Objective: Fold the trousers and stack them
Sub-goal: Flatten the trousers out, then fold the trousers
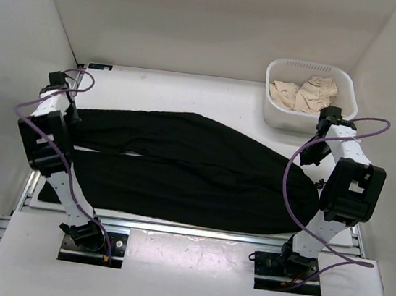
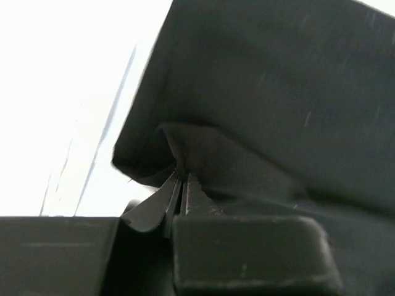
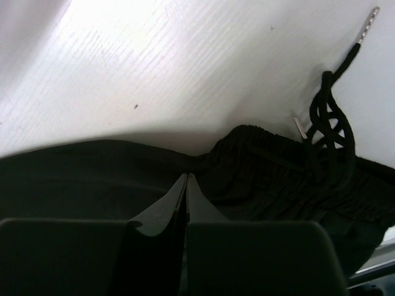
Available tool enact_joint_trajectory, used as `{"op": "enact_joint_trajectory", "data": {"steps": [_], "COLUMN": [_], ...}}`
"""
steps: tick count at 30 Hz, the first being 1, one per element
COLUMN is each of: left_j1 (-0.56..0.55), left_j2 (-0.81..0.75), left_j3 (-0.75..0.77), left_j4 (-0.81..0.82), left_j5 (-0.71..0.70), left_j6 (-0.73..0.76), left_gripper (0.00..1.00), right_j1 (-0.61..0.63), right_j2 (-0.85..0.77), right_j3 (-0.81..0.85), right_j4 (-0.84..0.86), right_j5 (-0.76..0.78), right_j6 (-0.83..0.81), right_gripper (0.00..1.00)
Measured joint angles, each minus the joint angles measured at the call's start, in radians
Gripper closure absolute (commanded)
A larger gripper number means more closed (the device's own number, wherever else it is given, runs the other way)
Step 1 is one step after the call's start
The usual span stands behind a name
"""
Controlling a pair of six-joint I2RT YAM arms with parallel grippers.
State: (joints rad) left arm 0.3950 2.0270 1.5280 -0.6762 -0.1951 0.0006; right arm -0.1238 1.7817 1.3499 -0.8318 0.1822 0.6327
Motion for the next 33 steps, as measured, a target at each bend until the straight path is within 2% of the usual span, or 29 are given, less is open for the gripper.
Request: {"op": "enact_joint_trajectory", "data": {"steps": [2,5,6,8,10,12,14,17,20,25,30,33], "left_j1": [0.015,0.045,0.057,0.074,0.087,0.089,0.087,0.084,0.075,0.037,0.015,0.016], "left_j2": [-0.097,-0.197,-0.206,-0.190,-0.153,-0.115,-0.092,-0.085,-0.084,-0.011,0.197,0.312], "left_j3": [-0.071,-0.146,-0.160,-0.184,-0.211,-0.219,-0.216,-0.143,-0.005,0.237,0.421,0.447], "left_j4": [-0.003,-0.004,-0.002,0.006,0.002,-0.017,-0.033,-0.084,-0.097,-0.091,-0.088,-0.096], "left_j5": [-0.011,-0.033,-0.039,-0.048,-0.050,-0.049,-0.045,-0.033,-0.020,0.007,0.041,0.049], "left_j6": [0.000,0.000,0.000,0.000,-0.001,0.004,0.007,0.005,0.001,0.000,0.000,0.000], "left_gripper": [0.86,0.86,0.83,0.82,0.75,0.59,0.32,0.19,0.13,0.11,0.08,0.04], "right_j1": [0.000,0.000,0.000,0.002,0.004,0.010,0.016,0.024,0.028,0.028,0.028,0.028], "right_j2": [-0.014,-0.049,-0.059,-0.066,-0.067,-0.064,-0.058,-0.022,0.048,0.158,0.213,0.223], "right_j3": [0.000,0.004,0.012,0.039,0.063,0.077,0.077,0.052,0.018,0.003,0.055,0.078], "right_j4": [-0.010,-0.017,-0.023,-0.030,-0.029,-0.026,-0.021,0.010,0.027,0.032,0.020,0.021], "right_j5": [0.002,0.000,-0.004,-0.027,-0.064,-0.098,-0.137,-0.198,-0.235,-0.222,-0.197,-0.183], "right_j6": [-0.007,-0.013,-0.016,-0.011,0.003,0.030,0.061,0.112,0.151,0.182,0.198,0.198], "right_gripper": [0.97,0.58,0.40,0.32,0.28,0.24,0.23,0.21,0.21,0.21,0.21,0.21]}}
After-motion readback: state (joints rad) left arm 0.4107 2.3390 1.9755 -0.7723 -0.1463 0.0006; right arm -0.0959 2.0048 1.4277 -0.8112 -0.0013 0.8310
